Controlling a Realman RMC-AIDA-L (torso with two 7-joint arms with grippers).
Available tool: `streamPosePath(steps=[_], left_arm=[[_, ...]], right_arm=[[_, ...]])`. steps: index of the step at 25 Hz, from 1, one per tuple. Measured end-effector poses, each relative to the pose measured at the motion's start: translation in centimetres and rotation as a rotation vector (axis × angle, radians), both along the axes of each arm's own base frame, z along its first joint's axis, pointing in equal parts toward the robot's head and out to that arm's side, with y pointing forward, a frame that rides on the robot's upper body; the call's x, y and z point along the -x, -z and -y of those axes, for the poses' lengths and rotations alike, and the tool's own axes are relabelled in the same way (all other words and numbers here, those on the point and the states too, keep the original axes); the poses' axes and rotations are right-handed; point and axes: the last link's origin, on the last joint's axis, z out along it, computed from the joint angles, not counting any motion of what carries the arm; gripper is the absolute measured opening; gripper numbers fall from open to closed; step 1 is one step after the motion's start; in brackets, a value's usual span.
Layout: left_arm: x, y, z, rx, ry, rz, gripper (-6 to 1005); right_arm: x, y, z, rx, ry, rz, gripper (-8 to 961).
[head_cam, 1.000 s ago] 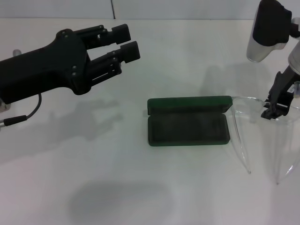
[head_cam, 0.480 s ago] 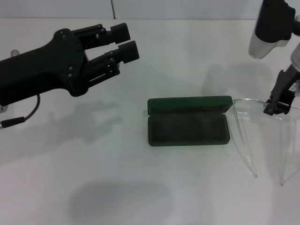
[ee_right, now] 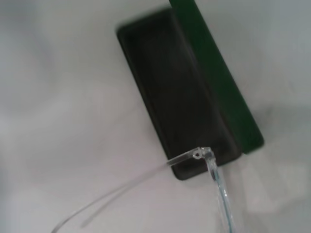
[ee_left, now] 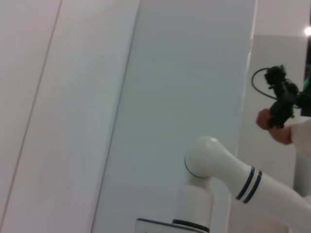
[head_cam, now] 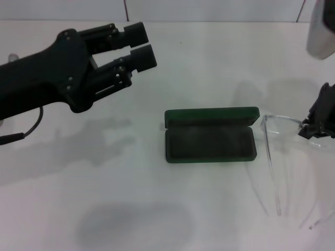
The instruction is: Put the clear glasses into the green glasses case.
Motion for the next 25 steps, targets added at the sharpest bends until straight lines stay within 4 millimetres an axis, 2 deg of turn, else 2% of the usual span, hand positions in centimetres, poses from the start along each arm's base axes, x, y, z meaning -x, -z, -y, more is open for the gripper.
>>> streamPosePath(steps=[5, 9, 10, 12, 19, 25], left_arm=[[-0.7, -0.4, 0.1, 0.005, 0.04, 0.028, 423], [-1.4, -0.3, -0.1, 0.034, 0.057, 0.034, 423], [-1.6, -0.3, -0.2, 0.044, 0.06, 0.036, 422], [-1.9, -0.3, -0.2, 0.058, 0.074, 0.037, 422], [-3.1, 0.3, 0.0, 0.144, 0.172, 0.049, 421], [-3.7, 1.3, 0.3, 0.186, 0.246, 0.071, 310]], right_arm=[[0.9, -2.1, 1.4, -0.066, -0.057, -0.1, 95], [1.4, -4.2, 2.3, -0.156, -0.099, -0.247, 95], [1.4, -4.2, 2.3, -0.156, -0.099, -0.247, 95], [2.0, -5.2, 2.9, -0.198, -0.142, -0.375, 95], [3.7, -4.5, 3.6, -0.156, -0.301, -0.675, 95], [4.6, -3.1, 2.4, -0.111, -0.398, -0.953, 94]])
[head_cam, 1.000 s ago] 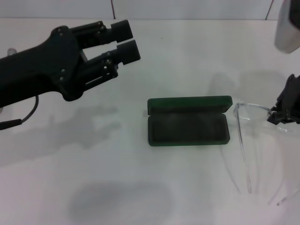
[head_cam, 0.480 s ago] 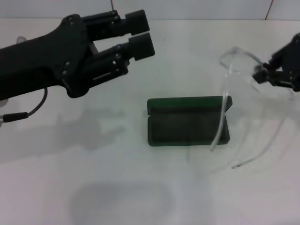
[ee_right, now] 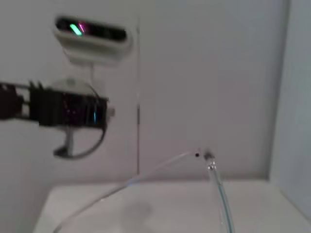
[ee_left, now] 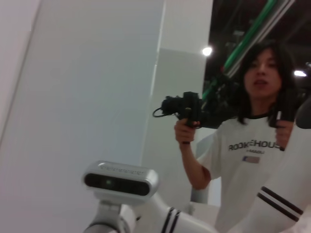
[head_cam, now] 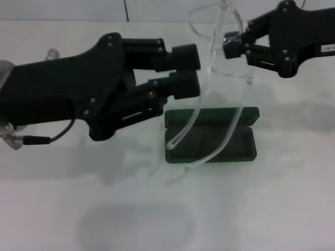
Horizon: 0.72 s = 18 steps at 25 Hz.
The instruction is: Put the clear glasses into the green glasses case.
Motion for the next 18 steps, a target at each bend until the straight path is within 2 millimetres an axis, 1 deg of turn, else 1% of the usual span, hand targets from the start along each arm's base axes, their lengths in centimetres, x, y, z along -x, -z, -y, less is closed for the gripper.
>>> streamPosePath(steps=[3, 7, 11, 18], left_arm=[[0.2, 0.4, -0.1, 0.013, -0.008, 0.024, 280], [0.6, 1.0, -0.5, 0.039, -0.036, 0.039, 243], [0.9, 1.7, -1.0, 0.064, -0.06, 0.05, 209], [1.0, 2.2, -1.6, 0.061, -0.071, 0.063, 214]], right_arm=[[0.1, 0.8, -0.5, 0.027, -0.022, -0.076, 94], [-0.1, 1.7, -0.7, 0.056, -0.043, -0.16, 94], [-0.1, 2.6, -0.6, 0.09, -0.055, -0.163, 94], [0.1, 3.9, -0.7, 0.124, -0.066, -0.149, 94]])
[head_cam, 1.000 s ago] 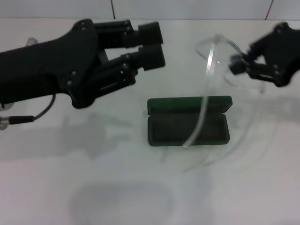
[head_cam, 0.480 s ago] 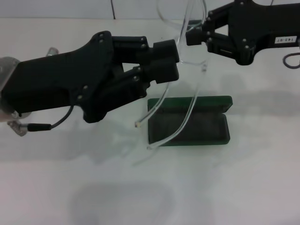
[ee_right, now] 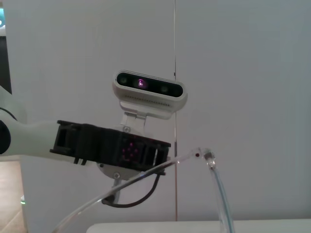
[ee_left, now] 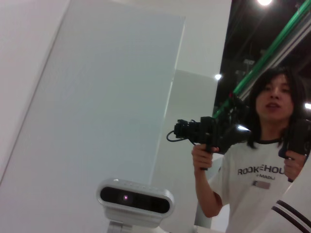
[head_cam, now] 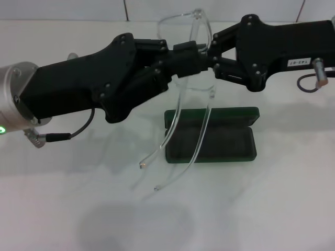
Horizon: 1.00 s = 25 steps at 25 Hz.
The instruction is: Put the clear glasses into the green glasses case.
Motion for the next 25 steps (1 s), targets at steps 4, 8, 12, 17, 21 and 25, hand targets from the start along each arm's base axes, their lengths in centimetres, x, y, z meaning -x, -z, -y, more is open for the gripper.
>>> streamPosePath(steps=[4, 8, 12, 17, 21, 25], left_arm=[[0.2, 0.2, -0.1, -0.004, -0.011, 0.008, 114], [0.6, 0.5, -0.3, -0.006, -0.04, 0.023, 47], [1.2, 0.9, -0.5, -0.017, -0.071, 0.05, 47], [1.6, 1.2, -0.5, -0.045, -0.086, 0.065, 47], [2.1, 1.5, -0.5, -0.072, -0.103, 0.078, 47], [2.2, 1.7, -0.4, -0.09, -0.105, 0.084, 47]], right_arm=[[0.2, 0.4, -0.2, 0.01, -0.008, 0.001, 94], [0.7, 0.7, -0.2, 0.021, -0.022, 0.008, 94], [0.8, 0.9, -0.3, 0.021, -0.027, 0.011, 93], [0.9, 1.0, -0.3, 0.022, -0.027, 0.01, 93], [0.8, 0.9, -0.5, 0.009, -0.017, 0.006, 93], [0.6, 0.9, -0.9, -0.008, 0.008, 0.005, 93]])
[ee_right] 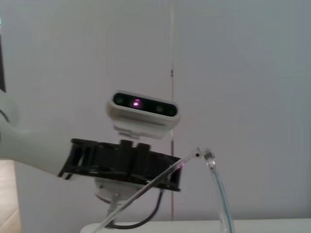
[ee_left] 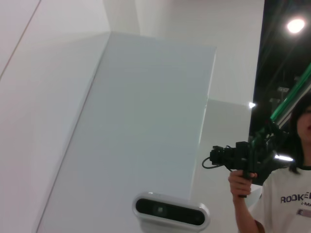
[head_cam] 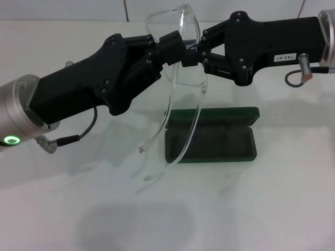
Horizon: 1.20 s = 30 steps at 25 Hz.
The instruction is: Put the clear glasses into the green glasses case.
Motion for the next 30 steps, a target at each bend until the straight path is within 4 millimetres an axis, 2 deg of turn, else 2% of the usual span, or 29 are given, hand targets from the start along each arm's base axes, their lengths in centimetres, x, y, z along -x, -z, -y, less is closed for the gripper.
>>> streamPosePath(steps=[11, 30], left_arm=[[0.2, 0.6, 0.2, -0.033, 0.0, 0.01, 46], [0.4, 1.3, -0.7, -0.053, -0.051, -0.01, 46]], right_arm=[[-0.2, 0.3, -0.5, -0.018, 0.033, 0.001, 93], [0.7, 0.4, -0.6, -0.004, 0.019, -0.029, 92]])
